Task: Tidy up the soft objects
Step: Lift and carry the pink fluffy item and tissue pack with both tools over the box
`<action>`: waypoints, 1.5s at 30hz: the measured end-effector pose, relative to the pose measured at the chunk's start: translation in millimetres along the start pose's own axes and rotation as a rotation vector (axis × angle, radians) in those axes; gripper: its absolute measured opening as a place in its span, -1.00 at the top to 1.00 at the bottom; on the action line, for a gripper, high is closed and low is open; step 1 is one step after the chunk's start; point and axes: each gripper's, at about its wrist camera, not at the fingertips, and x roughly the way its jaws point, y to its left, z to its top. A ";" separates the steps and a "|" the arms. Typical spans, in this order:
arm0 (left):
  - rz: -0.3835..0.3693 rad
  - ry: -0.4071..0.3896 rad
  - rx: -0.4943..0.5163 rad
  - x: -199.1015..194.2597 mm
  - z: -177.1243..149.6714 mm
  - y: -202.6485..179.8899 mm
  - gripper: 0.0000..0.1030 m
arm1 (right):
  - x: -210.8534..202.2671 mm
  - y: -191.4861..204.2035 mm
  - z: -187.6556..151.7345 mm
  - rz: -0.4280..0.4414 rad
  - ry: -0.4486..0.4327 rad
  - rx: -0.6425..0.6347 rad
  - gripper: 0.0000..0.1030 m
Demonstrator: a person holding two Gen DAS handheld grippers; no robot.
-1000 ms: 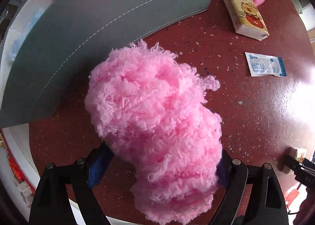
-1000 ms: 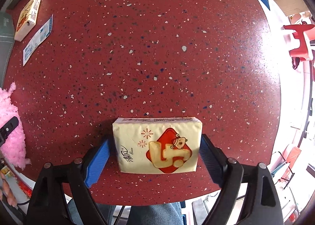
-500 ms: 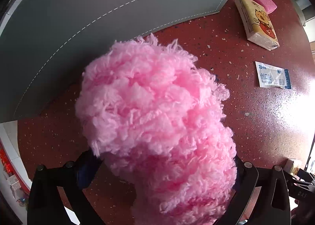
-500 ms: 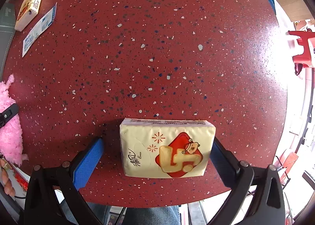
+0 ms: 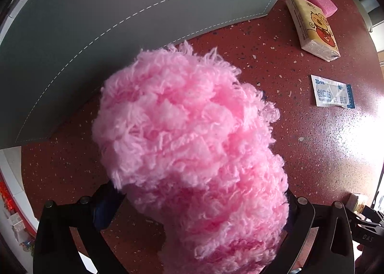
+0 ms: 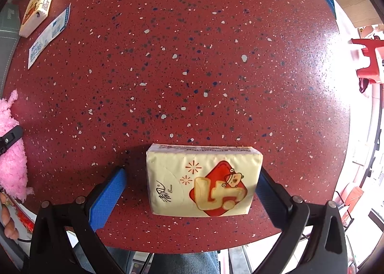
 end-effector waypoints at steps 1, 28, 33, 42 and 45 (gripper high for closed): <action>0.000 -0.003 0.000 -14.9 -3.2 -6.2 -1.00 | 0.8 0.5 -0.7 -0.001 -0.006 -0.001 -1.00; -0.083 -0.034 0.278 -70.2 -68.1 -30.6 0.10 | -23.5 61.0 -6.0 -0.046 -0.038 -0.213 -0.47; -0.094 -0.109 0.334 -100.9 -82.5 -31.6 0.10 | -46.9 79.6 0.3 -0.022 -0.082 -0.232 -0.47; -0.107 -0.239 0.269 -152.0 -77.6 13.0 0.10 | -85.7 127.9 18.4 0.019 -0.166 -0.305 -0.47; -0.113 -0.259 0.224 -155.8 -67.8 24.7 0.10 | -97.0 146.1 23.0 0.031 -0.185 -0.331 -0.47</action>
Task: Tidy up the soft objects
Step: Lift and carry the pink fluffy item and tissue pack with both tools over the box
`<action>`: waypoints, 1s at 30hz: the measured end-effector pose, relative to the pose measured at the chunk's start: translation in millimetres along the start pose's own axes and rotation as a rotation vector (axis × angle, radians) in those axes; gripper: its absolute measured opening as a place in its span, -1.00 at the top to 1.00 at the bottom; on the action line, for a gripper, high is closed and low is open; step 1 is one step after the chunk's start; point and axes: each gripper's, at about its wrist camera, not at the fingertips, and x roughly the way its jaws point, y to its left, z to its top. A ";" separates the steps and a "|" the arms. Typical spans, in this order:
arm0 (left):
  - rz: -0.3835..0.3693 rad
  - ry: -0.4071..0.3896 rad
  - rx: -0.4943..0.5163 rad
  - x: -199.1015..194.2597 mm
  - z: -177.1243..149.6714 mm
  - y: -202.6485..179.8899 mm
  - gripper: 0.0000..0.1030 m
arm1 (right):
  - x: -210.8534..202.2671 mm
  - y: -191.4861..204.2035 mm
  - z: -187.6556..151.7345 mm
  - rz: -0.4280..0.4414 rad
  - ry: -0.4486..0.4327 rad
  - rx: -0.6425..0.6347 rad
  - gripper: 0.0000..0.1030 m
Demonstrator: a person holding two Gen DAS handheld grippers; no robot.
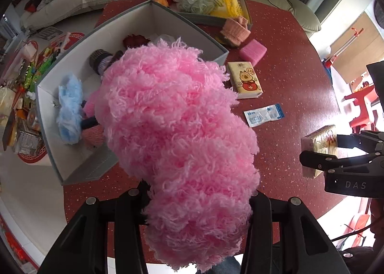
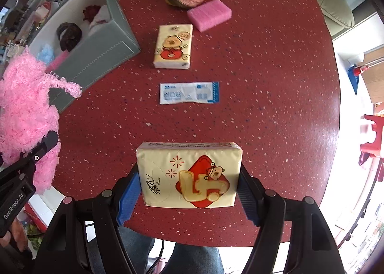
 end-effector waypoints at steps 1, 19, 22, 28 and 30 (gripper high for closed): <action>0.007 -0.006 -0.011 -3.9 2.5 6.2 0.10 | -1.5 10.2 4.9 0.004 -0.005 -0.009 -0.47; 0.088 -0.115 -0.223 -44.7 3.4 104.5 0.10 | -58.8 116.7 71.2 0.019 -0.092 -0.219 -0.47; 0.104 -0.126 -0.255 -47.4 8.4 122.2 0.10 | -66.3 135.1 85.3 0.030 -0.119 -0.245 -0.47; 0.138 -0.130 -0.291 -45.3 23.9 147.5 0.10 | -74.0 166.8 109.8 0.060 -0.156 -0.265 -0.47; 0.143 -0.128 -0.299 -41.7 28.4 151.4 0.10 | -72.4 174.8 115.8 0.069 -0.157 -0.266 -0.47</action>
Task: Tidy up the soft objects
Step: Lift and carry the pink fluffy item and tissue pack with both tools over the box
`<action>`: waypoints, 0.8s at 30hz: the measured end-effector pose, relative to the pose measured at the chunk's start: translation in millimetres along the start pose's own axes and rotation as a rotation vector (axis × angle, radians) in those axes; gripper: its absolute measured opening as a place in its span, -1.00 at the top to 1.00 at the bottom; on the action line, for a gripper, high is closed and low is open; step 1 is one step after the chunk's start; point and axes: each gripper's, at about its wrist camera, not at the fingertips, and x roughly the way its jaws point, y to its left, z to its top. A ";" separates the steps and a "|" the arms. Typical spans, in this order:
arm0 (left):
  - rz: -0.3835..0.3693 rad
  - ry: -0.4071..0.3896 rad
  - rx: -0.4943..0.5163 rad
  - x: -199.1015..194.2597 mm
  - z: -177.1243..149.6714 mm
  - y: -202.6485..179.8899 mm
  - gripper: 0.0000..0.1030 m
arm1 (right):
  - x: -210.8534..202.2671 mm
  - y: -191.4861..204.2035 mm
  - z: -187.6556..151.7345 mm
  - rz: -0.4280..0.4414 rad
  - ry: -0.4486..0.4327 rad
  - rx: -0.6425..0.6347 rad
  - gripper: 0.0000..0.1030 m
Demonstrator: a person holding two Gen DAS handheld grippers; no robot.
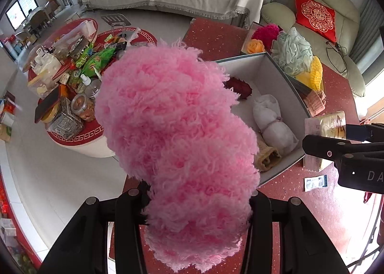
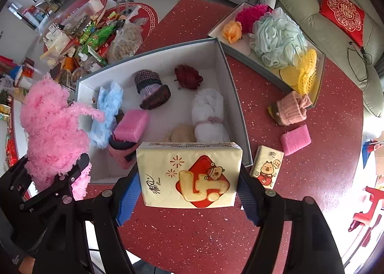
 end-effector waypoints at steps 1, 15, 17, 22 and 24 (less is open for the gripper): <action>0.005 0.001 -0.001 2.2 2.3 0.8 0.10 | 1.8 2.6 3.1 0.002 0.001 -0.001 -0.47; 0.018 0.056 -0.021 31.9 11.5 2.1 0.10 | 28.2 9.2 17.8 -0.009 0.050 0.002 -0.47; 0.017 0.065 -0.022 35.5 12.0 2.2 0.10 | 30.9 7.4 18.7 -0.011 0.056 0.007 -0.47; 0.023 0.077 -0.020 41.9 14.0 1.1 0.10 | 36.7 6.0 21.5 -0.015 0.066 0.009 -0.47; 0.023 0.084 -0.022 44.6 14.8 0.4 0.10 | 39.1 6.9 22.6 -0.017 0.069 0.006 -0.47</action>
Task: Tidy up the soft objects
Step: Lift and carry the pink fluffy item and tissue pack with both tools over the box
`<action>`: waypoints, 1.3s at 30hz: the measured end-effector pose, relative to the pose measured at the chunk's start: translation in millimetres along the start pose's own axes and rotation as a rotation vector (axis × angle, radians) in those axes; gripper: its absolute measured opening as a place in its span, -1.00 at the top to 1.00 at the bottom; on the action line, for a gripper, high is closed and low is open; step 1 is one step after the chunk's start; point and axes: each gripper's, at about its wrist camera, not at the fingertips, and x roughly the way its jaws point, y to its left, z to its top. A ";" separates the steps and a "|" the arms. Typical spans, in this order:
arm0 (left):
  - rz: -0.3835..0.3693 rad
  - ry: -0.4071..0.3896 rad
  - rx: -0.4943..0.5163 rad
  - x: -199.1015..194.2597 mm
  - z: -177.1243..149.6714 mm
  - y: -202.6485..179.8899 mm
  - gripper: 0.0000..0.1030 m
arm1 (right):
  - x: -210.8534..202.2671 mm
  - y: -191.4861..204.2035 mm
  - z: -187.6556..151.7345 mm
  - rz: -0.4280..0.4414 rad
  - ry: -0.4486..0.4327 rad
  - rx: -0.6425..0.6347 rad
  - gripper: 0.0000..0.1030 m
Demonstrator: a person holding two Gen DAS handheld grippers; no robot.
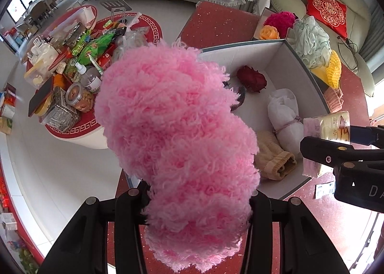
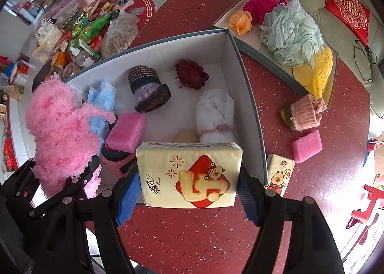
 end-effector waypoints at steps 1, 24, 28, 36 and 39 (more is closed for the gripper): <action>0.001 0.003 0.001 1.2 0.2 -0.8 0.10 | 1.3 0.7 0.6 -0.001 0.003 -0.002 -0.47; -0.006 0.039 0.009 16.8 2.8 -8.5 0.10 | 15.1 -1.8 6.9 -0.015 0.043 -0.006 -0.47; -0.005 0.042 0.010 18.3 3.3 -8.4 0.10 | 16.2 -0.4 7.8 -0.016 0.047 -0.008 -0.47; -0.007 0.051 0.013 22.2 4.1 -8.5 0.10 | 18.4 1.2 9.2 -0.020 0.055 -0.011 -0.47; -0.008 0.054 0.012 23.3 4.5 -8.7 0.10 | 19.5 0.1 9.5 -0.020 0.059 -0.009 -0.47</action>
